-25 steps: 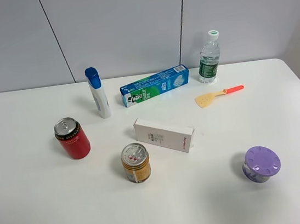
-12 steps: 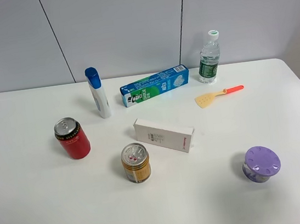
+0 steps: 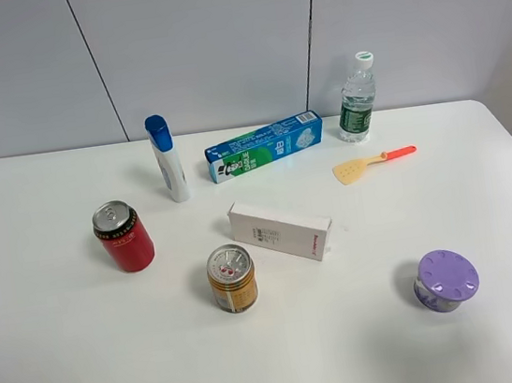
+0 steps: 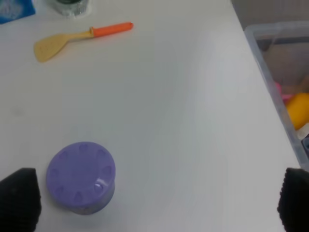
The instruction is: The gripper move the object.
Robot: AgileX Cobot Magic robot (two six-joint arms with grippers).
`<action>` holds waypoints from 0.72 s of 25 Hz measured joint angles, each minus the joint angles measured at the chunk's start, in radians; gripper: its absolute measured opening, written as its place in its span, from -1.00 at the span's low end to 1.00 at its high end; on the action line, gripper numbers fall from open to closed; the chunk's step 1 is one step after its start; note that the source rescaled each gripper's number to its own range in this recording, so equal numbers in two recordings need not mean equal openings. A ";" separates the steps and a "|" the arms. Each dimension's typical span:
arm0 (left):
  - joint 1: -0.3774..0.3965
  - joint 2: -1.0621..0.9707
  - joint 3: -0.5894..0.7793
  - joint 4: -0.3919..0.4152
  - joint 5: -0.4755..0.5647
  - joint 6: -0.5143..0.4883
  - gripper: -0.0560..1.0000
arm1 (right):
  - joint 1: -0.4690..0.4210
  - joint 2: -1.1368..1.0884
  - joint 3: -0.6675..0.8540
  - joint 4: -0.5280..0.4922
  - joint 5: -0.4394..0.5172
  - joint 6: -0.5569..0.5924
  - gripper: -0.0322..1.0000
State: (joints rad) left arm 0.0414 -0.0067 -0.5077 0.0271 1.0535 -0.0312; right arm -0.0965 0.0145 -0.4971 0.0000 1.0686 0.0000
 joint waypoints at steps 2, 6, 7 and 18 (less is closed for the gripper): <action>0.000 0.000 0.000 0.000 0.000 0.000 1.00 | 0.000 -0.016 0.000 0.000 0.000 0.000 0.99; 0.000 0.000 0.000 0.000 0.000 0.000 1.00 | 0.000 -0.016 0.000 -0.005 0.000 0.000 0.99; 0.000 0.000 0.000 0.000 0.000 0.000 1.00 | 0.000 -0.016 0.000 -0.005 0.000 0.000 0.99; 0.000 0.000 0.000 0.000 0.000 0.000 1.00 | 0.000 -0.016 0.000 -0.005 0.000 0.000 0.99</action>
State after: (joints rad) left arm 0.0414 -0.0067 -0.5077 0.0271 1.0535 -0.0312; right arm -0.0965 -0.0019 -0.4971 -0.0054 1.0686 0.0000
